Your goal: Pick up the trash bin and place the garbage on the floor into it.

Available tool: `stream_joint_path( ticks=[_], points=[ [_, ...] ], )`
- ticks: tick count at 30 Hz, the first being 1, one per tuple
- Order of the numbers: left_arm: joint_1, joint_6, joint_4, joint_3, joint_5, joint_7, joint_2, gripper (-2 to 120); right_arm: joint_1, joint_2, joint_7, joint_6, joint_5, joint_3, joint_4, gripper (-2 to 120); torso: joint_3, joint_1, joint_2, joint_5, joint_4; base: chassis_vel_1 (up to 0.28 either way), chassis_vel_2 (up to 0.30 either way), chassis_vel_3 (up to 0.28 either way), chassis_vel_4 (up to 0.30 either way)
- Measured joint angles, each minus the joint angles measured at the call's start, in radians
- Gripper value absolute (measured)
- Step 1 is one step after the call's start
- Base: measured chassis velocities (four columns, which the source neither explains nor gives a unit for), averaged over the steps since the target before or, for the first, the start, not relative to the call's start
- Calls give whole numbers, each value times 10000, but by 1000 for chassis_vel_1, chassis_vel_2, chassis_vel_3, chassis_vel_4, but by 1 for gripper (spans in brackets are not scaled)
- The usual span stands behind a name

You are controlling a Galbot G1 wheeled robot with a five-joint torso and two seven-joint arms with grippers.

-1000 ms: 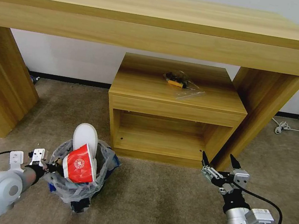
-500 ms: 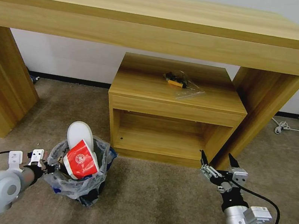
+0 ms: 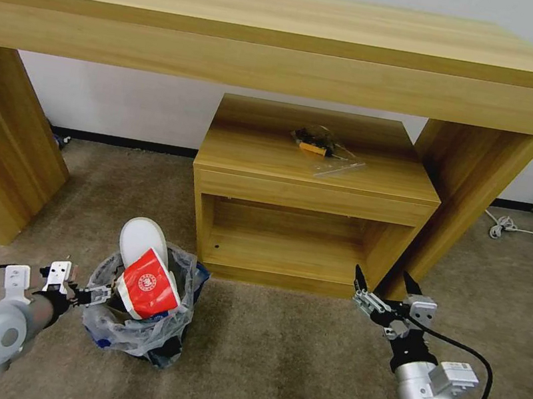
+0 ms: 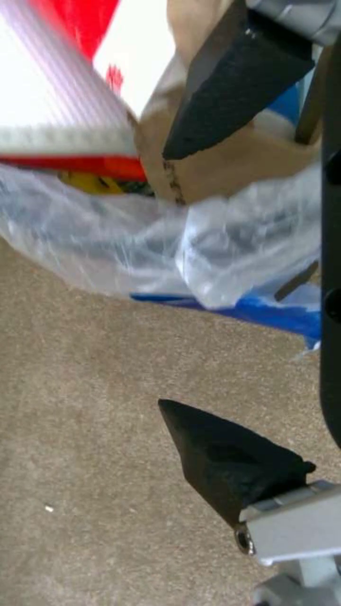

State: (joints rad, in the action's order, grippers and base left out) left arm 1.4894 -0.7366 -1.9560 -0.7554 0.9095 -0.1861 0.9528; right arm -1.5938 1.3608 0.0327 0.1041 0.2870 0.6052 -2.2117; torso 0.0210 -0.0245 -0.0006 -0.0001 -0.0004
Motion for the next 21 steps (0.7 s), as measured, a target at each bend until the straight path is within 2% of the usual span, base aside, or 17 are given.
stream_joint_path(
  ticks=[21],
  points=[
    [581, 14, -1258, -735, 592, -232, -148, 100, 200, -49, -74, 102, 128, -120, 19, 100, -1, 0, 0, 0, 0, 0, 0, 0, 0]
  ],
)
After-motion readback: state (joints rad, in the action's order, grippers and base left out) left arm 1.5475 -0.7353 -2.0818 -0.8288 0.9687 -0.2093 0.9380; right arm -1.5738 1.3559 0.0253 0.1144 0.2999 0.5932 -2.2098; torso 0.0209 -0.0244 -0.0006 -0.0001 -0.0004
